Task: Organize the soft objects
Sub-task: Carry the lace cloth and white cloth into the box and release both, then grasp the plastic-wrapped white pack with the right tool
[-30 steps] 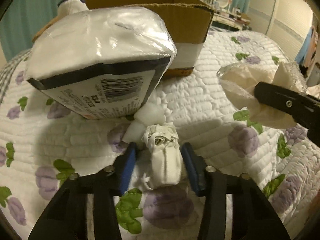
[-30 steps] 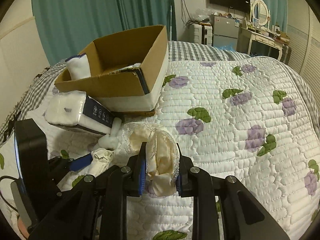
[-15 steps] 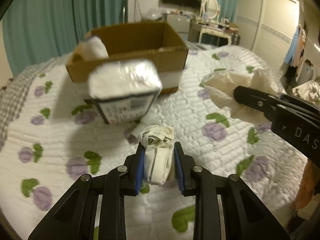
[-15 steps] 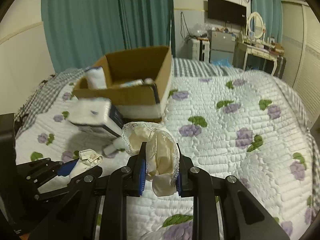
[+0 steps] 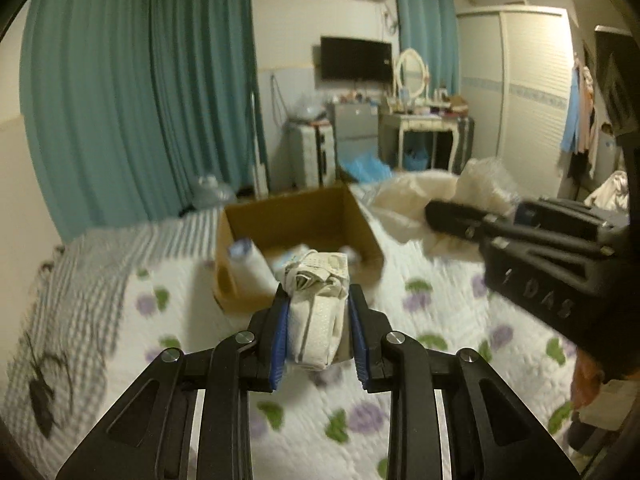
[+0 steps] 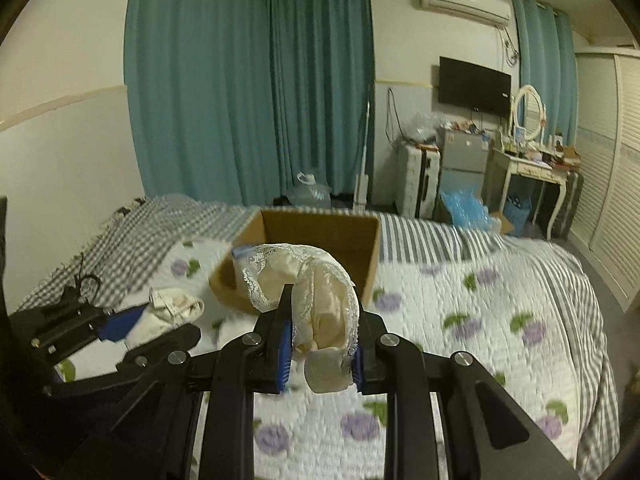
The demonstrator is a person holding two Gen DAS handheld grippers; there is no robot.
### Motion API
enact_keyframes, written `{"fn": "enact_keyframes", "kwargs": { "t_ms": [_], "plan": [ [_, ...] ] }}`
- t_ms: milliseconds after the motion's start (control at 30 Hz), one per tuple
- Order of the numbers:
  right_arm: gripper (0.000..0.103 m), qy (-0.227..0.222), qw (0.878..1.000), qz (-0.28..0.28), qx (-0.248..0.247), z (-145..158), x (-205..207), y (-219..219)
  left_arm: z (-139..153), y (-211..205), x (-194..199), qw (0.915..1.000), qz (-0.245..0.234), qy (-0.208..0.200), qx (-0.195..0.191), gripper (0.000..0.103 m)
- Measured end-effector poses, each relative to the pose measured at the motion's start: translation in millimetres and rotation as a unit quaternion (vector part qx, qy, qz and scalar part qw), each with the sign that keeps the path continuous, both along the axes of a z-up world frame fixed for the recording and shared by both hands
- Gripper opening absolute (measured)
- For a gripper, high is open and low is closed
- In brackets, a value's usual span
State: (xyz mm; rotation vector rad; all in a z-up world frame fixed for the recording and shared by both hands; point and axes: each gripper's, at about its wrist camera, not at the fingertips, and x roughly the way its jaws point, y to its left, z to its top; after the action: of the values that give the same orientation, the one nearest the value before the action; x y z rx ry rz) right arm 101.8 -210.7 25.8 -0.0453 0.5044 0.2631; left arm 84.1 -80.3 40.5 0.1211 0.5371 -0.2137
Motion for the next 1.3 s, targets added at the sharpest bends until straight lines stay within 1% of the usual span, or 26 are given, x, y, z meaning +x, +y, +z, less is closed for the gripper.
{"fn": "enact_keyframes", "kwargs": {
  "t_ms": [133, 267, 300, 333, 400, 433, 500, 567, 600, 633, 667, 733, 800, 867, 933, 1000, 1033, 1100, 1167, 1200, 1233, 1267, 1300],
  "plan": [
    [0.022, -0.012, 1.000, 0.009, 0.003, 16.4, 28.4, 9.6, 15.8, 10.5, 41.4, 0.9999, 0.007, -0.007, 0.007, 0.027],
    [0.022, -0.019, 1.000, 0.014, 0.006, 26.7, 64.7, 16.4, 16.8, 16.7, 86.6, 0.9997, 0.010, -0.010, 0.019, 0.028],
    [0.022, -0.019, 1.000, 0.016, 0.010, 28.5, 75.5, 17.7, 13.0, 17.8, 104.0, 0.9996, 0.012, -0.011, 0.022, 0.028],
    [0.022, -0.018, 1.000, 0.017, 0.011, 28.4, 90.6, 20.3, 10.0, 18.8, 112.6, 0.9996, 0.012, -0.011, 0.023, 0.028],
    [0.022, -0.018, 1.000, 0.014, 0.005, 24.7, 111.4, 24.5, -3.0, 20.9, 139.2, 0.9996, 0.011, -0.004, 0.027, 0.030],
    [0.022, -0.017, 1.000, 0.012, 0.000, 19.2, 125.6, 28.2, -12.1, 20.6, 154.0, 0.9994, 0.011, 0.002, 0.033, 0.030],
    [0.022, -0.006, 1.000, 0.012, -0.003, 4.6, 151.1, 34.2, -26.5, 19.7, 173.1, 0.9987, 0.015, 0.000, 0.049, 0.030],
    [0.023, 0.006, 1.000, 0.013, -0.002, -11.3, 171.4, 38.1, -41.8, 18.0, 190.1, 0.9971, 0.024, -0.002, 0.072, 0.043],
    [0.023, 0.015, 1.000, 0.012, -0.001, -21.7, 183.1, 40.4, -49.9, 18.1, 198.4, 0.9961, 0.031, -0.003, 0.083, 0.061],
    [0.023, 0.022, 1.000, 0.010, 0.000, -30.6, 193.1, 42.1, -56.6, 19.7, 204.5, 0.9950, 0.042, -0.007, 0.090, 0.069],
    [0.023, 0.028, 1.000, 0.009, 0.001, -37.6, 200.5, 42.1, -60.6, 22.0, 208.1, 0.9943, 0.052, -0.010, 0.093, 0.070],
    [0.024, 0.038, 0.999, 0.008, 0.003, -51.2, 214.0, 40.9, -63.6, 26.3, 211.7, 0.9954, 0.051, -0.006, 0.081, 0.070],
    [0.036, 0.045, 0.999, 0.009, 0.006, -59.8, 223.4, 36.6, -64.9, 32.7, 215.0, 0.9965, 0.050, 0.005, 0.068, 0.070],
    [0.066, 0.050, 0.999, 0.004, 0.008, -64.6, 229.4, 34.0, -62.6, 40.7, 213.9, 0.9962, 0.058, 0.004, 0.064, 0.070],
    [0.076, 0.052, 0.999, -0.005, 0.008, -65.2, 230.8, 31.0, -56.4, 45.0, 208.9, 0.9960, 0.065, -0.001, 0.061, 0.070],
    [0.082, 0.040, 0.999, -0.016, 0.015, -59.3, 226.4, 25.0, -45.1, 47.3, 198.3, 0.9962, 0.070, -0.007, 0.051, 0.070],
    [0.087, 0.035, 0.999, -0.017, 0.024, -53.4, 220.8, 22.0, -36.5, 46.3, 194.0, 0.9963, 0.072, -0.010, 0.045, 0.070],
    [0.088, 0.030, 0.999, -0.021, 0.027, -43.0, 210.9, 17.3, -17.0, 51.1, 177.4, 0.9964, 0.073, -0.022, 0.038, 0.070],
    [0.093, 0.018, 0.999, -0.032, 0.019, -27.9, 195.7, 14.2, 0.4, 54.0, 160.2, 0.9960, 0.075, -0.035, 0.035, 0.070],
    [0.094, 0.015, 0.999, -0.032, 0.015, -20.7, 187.4, 14.4, 14.9, 57.0, 143.8, 0.9956, 0.075, -0.047, 0.031, 0.070],
    [0.095, 0.015, 0.999, -0.028, 0.011, -12.8, 178.0, 16.3, 22.0, 60.1, 134.9, 0.9954, 0.074, -0.054, 0.027, 0.070],
    [0.097, 0.014, 1.000, -0.024, 0.006, -3.9, 166.7, 19.1, 35.2, 65.8, 119.0, 0.9947, 0.074, -0.068, 0.021, 0.071],
    [0.098, 0.011, 1.000, -0.022, -0.001, 5.5, 154.7, 22.3, 42.9, 68.8, 108.0, 0.9942, 0.075, -0.075, 0.018, 0.080]
  ]
}}
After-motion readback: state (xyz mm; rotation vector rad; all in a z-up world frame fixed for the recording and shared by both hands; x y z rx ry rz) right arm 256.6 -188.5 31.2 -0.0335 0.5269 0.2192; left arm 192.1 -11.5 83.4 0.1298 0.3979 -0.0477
